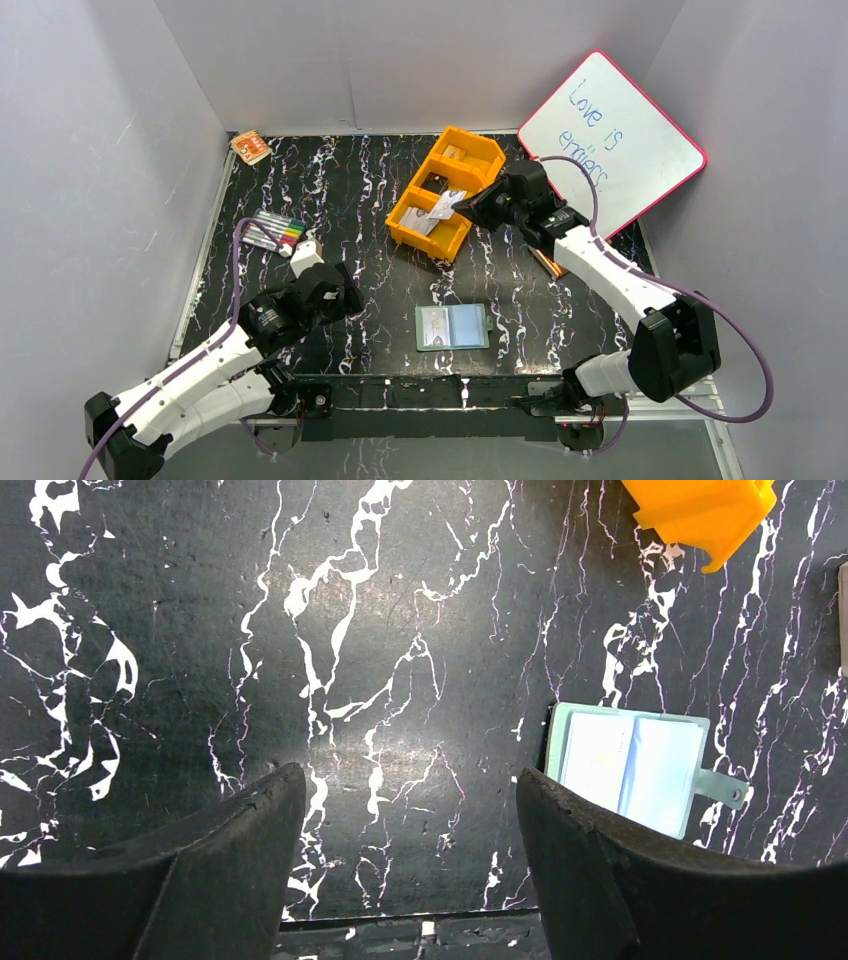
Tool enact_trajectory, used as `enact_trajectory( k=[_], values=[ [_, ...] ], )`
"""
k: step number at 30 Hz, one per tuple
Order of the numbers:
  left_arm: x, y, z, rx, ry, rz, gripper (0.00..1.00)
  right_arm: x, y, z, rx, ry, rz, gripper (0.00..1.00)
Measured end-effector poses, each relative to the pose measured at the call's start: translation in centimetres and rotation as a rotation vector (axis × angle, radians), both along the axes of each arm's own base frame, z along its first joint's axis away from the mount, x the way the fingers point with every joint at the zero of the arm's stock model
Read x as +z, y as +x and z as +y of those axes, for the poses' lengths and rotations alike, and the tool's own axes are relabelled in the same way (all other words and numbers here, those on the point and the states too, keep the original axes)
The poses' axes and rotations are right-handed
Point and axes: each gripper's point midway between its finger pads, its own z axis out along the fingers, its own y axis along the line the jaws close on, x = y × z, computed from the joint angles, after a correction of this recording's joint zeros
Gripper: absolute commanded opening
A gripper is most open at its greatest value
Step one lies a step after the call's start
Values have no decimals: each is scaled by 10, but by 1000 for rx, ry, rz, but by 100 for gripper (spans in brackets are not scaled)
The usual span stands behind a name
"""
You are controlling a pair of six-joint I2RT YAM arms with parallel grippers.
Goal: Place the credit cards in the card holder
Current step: Pick up the credit card from the storage box.
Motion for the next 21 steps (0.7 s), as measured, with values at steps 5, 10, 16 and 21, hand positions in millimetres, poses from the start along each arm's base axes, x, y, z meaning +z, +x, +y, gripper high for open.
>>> enact_trajectory(
  k=[5, 10, 16, 21],
  values=[
    [2, 3, -3, 6, -9, -2, 74, -33, -7, -5, 84, -4, -56, 0],
    [25, 12, -10, 15, -52, -49, 74, -27, -15, -4, 206, 54, -153, 0],
    [67, 30, -31, 3, -168, -164, 76, 24, -42, -1, 387, 184, -345, 0],
    [98, 40, -61, -71, -303, -246, 77, 54, -86, 1, 553, 263, -450, 0]
  ],
)
